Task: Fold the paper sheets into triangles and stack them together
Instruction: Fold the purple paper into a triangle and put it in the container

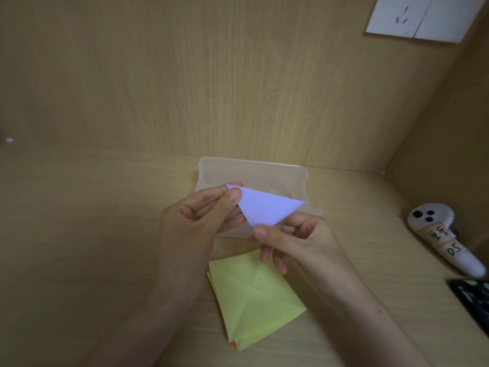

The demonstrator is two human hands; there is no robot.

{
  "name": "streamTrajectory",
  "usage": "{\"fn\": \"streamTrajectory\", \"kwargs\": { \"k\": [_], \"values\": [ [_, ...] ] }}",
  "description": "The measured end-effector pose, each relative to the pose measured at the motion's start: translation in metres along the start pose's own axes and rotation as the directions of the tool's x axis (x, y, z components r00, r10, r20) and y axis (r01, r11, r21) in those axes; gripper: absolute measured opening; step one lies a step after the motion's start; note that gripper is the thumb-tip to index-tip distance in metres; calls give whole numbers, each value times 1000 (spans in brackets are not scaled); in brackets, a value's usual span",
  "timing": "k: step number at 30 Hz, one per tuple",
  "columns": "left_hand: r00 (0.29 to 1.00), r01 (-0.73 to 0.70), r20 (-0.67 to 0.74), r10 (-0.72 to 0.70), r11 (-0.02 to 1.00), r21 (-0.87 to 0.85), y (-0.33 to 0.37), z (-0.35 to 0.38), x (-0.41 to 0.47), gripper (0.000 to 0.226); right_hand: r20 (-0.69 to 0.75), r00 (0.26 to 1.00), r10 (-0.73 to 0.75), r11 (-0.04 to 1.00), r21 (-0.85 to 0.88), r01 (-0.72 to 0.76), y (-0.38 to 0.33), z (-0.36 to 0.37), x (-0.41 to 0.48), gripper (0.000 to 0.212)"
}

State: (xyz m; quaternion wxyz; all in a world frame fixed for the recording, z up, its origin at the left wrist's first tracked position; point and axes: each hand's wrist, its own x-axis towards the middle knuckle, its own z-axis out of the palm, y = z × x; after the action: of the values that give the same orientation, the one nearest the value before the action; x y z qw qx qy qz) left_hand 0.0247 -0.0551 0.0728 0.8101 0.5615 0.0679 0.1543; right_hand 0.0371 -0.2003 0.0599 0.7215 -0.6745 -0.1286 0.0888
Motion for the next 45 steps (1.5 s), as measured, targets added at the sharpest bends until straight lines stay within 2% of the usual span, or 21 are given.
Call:
{"fn": "streamTrajectory", "kwargs": {
  "k": [3,10,14,18,22,27,32,35,36,39,42,45],
  "values": [
    [1000,-16,-8,16,1000,-14,-1,0,-1,9,46,999,17,1000,-4,-17,0,4,-1,13],
    [999,36,3,-36,996,-80,-7,-2,3,12,18,1000,25,998,54,-26,0,4,0,16],
    [999,37,2,-37,994,-103,-9,-2,3,19,-42,999,4,995,99,0,7,6,2,17],
    [999,36,-2,-36,992,-118,-10,-4,4,15,-93,996,0,987,162,15,8,6,3,18],
    [999,36,-3,-37,991,-131,-12,-4,4,10,-118,993,-11,990,141,27,6,6,2,16],
    [998,31,61,-23,989,-145,-11,-4,2,12,-172,985,-11,990,134,34,1,4,2,18],
    [986,56,160,-40,994,-97,-11,-3,-1,19,-275,960,-58,973,199,116,-3,0,2,12],
    [975,61,216,-53,998,-32,-10,-4,0,14,-293,951,-99,977,153,148,-5,-2,1,13],
    [975,28,221,-29,1000,8,-9,-5,1,12,-275,955,-112,982,115,149,-6,-3,0,14],
    [972,-89,226,63,991,104,-8,-9,5,28,-169,978,-120,993,-8,120,-11,-7,-2,9],
    [958,-136,280,59,954,267,-7,-11,8,37,-58,991,-118,987,-116,111,-6,-6,-3,12],
    [941,-158,338,29,918,364,-7,-10,7,21,-4,992,-123,970,-213,120,0,-3,-4,15]
  ]
}}
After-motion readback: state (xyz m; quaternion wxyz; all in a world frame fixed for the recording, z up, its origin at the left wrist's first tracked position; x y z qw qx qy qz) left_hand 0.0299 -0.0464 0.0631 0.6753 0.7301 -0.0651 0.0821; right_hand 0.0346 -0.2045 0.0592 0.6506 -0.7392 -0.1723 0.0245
